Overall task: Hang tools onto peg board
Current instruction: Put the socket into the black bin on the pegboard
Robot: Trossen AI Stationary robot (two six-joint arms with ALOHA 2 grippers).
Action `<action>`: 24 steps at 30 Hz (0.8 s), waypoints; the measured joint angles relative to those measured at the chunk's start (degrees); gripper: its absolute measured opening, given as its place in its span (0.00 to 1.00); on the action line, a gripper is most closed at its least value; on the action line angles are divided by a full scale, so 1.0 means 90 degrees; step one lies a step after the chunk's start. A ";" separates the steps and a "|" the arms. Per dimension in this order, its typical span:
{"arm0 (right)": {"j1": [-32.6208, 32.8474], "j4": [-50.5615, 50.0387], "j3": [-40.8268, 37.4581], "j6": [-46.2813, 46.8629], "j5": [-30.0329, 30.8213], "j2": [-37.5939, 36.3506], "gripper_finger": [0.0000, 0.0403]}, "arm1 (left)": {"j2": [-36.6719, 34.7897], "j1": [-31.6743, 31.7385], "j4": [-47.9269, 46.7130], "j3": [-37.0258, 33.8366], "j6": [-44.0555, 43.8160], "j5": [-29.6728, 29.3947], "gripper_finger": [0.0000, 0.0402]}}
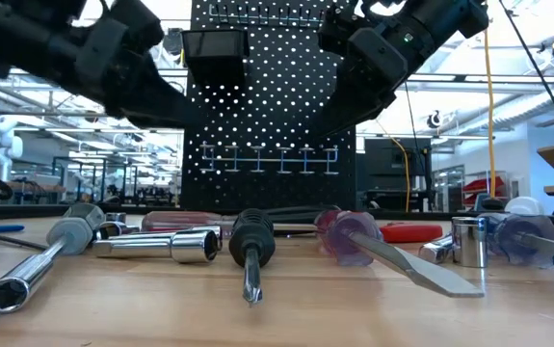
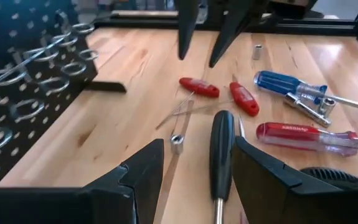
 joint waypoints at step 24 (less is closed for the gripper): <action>0.0002 -0.0266 0.0000 0.0095 -0.0023 0.0000 0.34 | 0.2594 0.0862 -0.0072 0.1683 0.0772 0.0093 0.47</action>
